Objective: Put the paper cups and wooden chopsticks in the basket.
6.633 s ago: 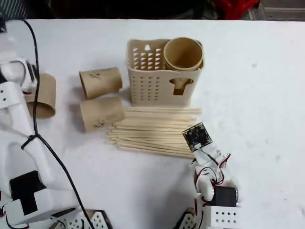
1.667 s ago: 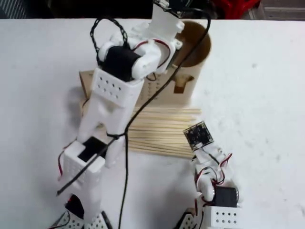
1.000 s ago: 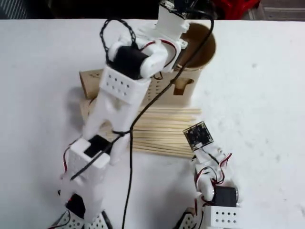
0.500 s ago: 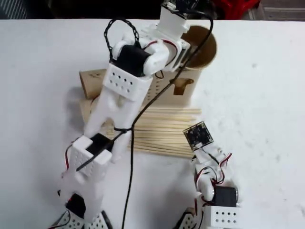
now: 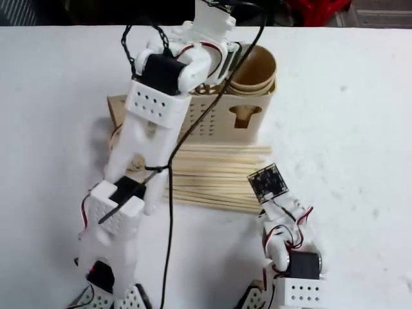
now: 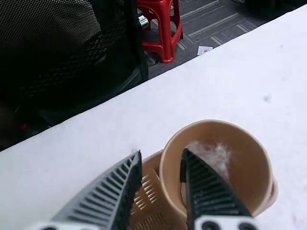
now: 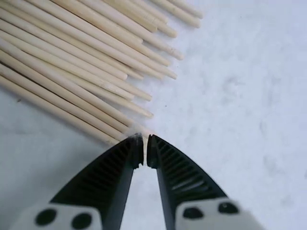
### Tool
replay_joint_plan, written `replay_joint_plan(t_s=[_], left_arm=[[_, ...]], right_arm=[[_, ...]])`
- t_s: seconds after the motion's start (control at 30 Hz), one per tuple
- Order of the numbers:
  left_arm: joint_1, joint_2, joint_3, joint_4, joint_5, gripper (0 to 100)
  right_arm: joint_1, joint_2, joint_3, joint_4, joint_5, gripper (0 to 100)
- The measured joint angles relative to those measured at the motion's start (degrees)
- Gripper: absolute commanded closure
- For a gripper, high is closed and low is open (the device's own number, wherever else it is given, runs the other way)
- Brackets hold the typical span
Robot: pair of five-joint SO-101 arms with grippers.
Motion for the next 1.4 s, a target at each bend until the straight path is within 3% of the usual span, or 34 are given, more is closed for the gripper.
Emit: replay_joint_plan(t_s=[0.2, 0.43, 0.77, 1.1, 1.27, 1.4], left_arm=[[-0.5, 0.4, 0.0, 0.5, 0.0, 85], [-1.9, 2.2, 0.0, 6.5, 0.0, 85], [-1.6, 8.9, -0.3, 6.9, 0.3, 85], [-1.8, 5.3, -18.1, 17.1, -5.2, 85], [-7.6, -3.0, -19.4, 21.2, -5.4, 84], [-16.5, -11.1, -6.9, 21.2, -5.4, 84]], right_arm=[[0.0, 0.0, 0.0, 0.0, 0.0, 96.4], [0.0, 0.0, 0.0, 0.0, 0.0, 96.4], [0.0, 0.0, 0.0, 0.0, 0.0, 96.4], [0.0, 0.0, 0.0, 0.0, 0.0, 96.4], [0.0, 0.0, 0.0, 0.0, 0.0, 96.4], [0.0, 0.0, 0.0, 0.0, 0.0, 96.4]])
